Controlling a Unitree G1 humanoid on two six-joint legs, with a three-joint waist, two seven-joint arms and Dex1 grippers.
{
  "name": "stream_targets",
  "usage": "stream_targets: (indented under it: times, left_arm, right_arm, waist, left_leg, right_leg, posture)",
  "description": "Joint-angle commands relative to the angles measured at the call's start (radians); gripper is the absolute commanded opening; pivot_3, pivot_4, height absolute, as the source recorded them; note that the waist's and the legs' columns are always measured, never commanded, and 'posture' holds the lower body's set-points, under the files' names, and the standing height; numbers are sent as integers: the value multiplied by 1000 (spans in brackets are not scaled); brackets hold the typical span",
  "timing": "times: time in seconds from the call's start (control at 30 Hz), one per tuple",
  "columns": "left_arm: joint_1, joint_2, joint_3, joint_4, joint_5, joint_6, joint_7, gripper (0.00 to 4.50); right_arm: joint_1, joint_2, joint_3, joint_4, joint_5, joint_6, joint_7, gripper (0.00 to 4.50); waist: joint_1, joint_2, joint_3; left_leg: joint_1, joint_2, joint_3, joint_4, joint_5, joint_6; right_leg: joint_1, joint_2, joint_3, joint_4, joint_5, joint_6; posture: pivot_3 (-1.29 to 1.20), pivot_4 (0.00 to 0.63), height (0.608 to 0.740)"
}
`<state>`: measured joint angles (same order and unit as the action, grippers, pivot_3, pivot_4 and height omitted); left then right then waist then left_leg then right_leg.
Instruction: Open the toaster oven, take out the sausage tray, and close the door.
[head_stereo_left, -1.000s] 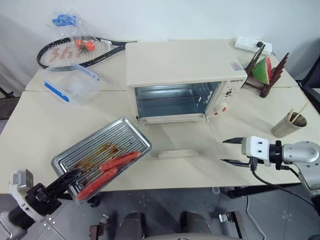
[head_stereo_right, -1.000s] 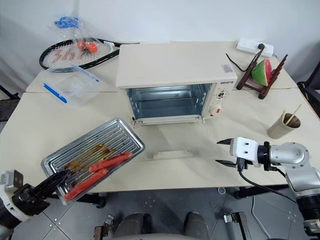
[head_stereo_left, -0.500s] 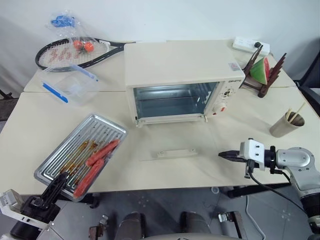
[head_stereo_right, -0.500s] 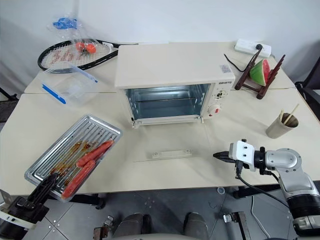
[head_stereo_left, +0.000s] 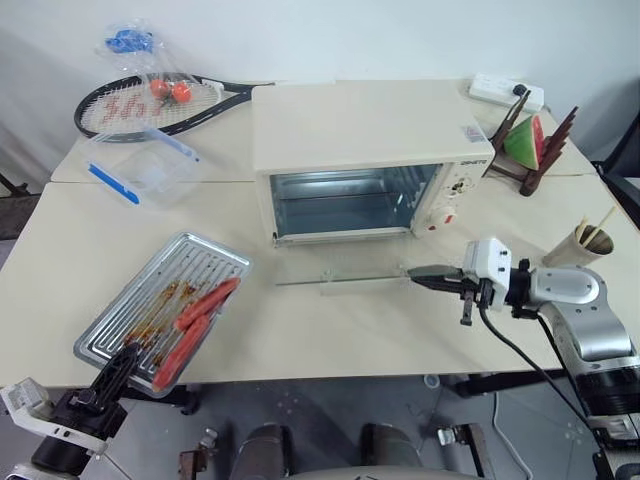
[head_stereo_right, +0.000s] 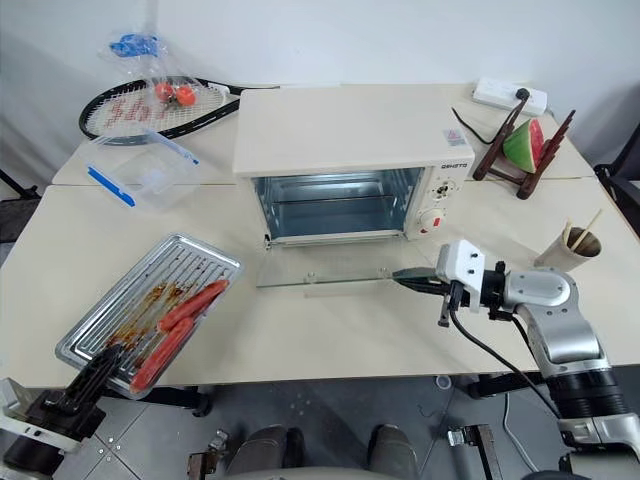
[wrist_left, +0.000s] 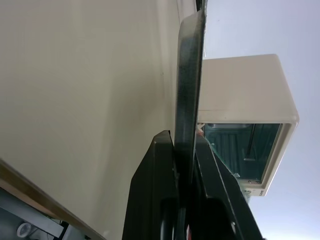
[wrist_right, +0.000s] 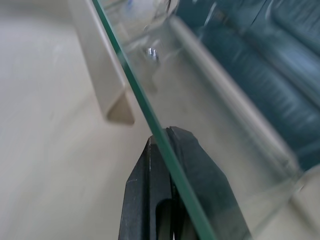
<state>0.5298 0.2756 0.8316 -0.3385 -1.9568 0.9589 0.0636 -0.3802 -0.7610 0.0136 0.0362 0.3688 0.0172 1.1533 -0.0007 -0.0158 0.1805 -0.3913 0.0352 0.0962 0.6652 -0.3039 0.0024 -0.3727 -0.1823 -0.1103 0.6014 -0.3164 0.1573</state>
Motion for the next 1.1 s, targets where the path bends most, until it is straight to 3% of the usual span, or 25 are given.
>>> stream_targets:
  times: [0.03,0.43,0.63,0.9,1.1]
  left_arm:
    - [0,-4,7,-16,-15,1,-1,0]
    - [16,7,-29,-11,-15,23,-10,0]
    - [40,81,-33,24,-15,82,-59,0]
    - [-35,324,-100,175,-15,228,-160,0]
    - [-262,490,-313,293,-15,326,-165,0]
  right_arm:
    - [-53,1,-53,-53,45,52,-25,30]
    - [-267,28,-60,56,8,44,-48,30]
    - [-285,22,-60,38,24,75,-46,30]
    - [-182,-95,-64,-142,84,246,37,30]
    - [-92,-159,-80,-196,70,272,61,30]
  waist:
    - [0,0,0]
    - [-1,0,0]
    - [-3,0,0]
    - [4,0,0]
    - [4,1,1]
  left_leg:
    - [0,0,0,0,0,0]
    - [0,0,1,0,-1,0]
    - [-1,0,1,0,-1,0]
    - [-2,0,0,-1,-1,0]
    - [-2,0,0,-1,-1,0]
  right_leg:
    - [0,0,0,0,0,0]
    - [-1,0,0,0,0,0]
    - [-1,0,0,1,0,0]
    - [-3,0,-1,1,0,0]
    - [-3,0,0,4,0,0]
  posture:
    - [0,150,740]
    - [0,150,740]
    - [0,150,740]
    - [0,150,740]
    - [0,150,740]
